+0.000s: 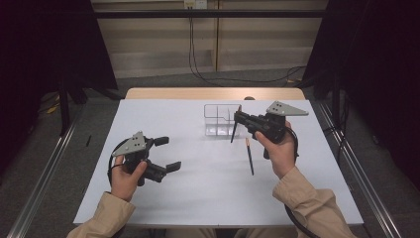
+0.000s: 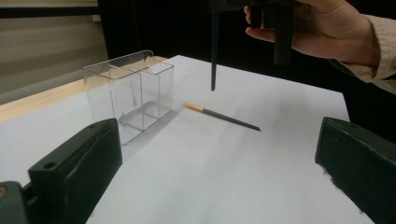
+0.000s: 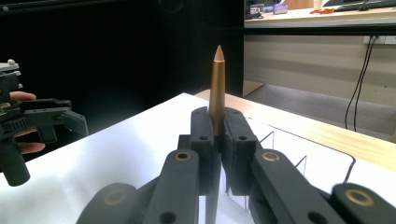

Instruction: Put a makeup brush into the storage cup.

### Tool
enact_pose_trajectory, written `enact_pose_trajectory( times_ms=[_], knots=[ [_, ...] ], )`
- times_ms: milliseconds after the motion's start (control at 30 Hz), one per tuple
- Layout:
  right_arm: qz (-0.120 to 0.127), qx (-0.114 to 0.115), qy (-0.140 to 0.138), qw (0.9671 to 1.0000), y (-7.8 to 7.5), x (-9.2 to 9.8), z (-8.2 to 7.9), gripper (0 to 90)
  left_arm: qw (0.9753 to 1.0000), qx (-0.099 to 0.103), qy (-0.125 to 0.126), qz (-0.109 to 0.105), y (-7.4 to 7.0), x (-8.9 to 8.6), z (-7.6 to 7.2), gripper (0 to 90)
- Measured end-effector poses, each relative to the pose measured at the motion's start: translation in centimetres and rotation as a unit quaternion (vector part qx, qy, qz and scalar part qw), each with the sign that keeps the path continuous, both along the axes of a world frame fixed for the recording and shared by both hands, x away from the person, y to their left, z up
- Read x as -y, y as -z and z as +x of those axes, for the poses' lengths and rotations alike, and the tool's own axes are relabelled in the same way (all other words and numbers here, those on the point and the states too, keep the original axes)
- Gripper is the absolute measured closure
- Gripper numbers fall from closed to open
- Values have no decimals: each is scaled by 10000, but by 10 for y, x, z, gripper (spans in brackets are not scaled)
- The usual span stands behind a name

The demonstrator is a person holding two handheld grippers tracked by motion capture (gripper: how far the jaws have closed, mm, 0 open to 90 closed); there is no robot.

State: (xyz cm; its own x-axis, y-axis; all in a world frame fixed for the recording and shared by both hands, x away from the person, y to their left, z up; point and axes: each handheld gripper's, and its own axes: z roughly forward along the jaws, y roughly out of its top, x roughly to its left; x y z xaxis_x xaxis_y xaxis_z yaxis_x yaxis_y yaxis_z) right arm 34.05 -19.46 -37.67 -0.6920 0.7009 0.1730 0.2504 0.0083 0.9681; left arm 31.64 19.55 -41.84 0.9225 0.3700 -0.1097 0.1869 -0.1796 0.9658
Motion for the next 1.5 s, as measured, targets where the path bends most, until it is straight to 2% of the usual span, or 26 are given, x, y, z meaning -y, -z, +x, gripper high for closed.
enact_pose_trajectory(
  times_ms=[233,400,667,1500],
  knots=[
    [18,-16,19,10000,2,1,2,843,9999,-48,-103,53,2,-10,-4,5],
    [2,-33,27,10000,2,1,3,843,9997,-12,-188,129,1,-17,-7,5],
    [6,-35,65,10000,2,2,5,843,9996,11,-266,53,1,-29,-15,5],
    [-2,-63,202,9998,2,5,19,843,9994,25,-350,29,2,-39,-16,5]
  ],
)
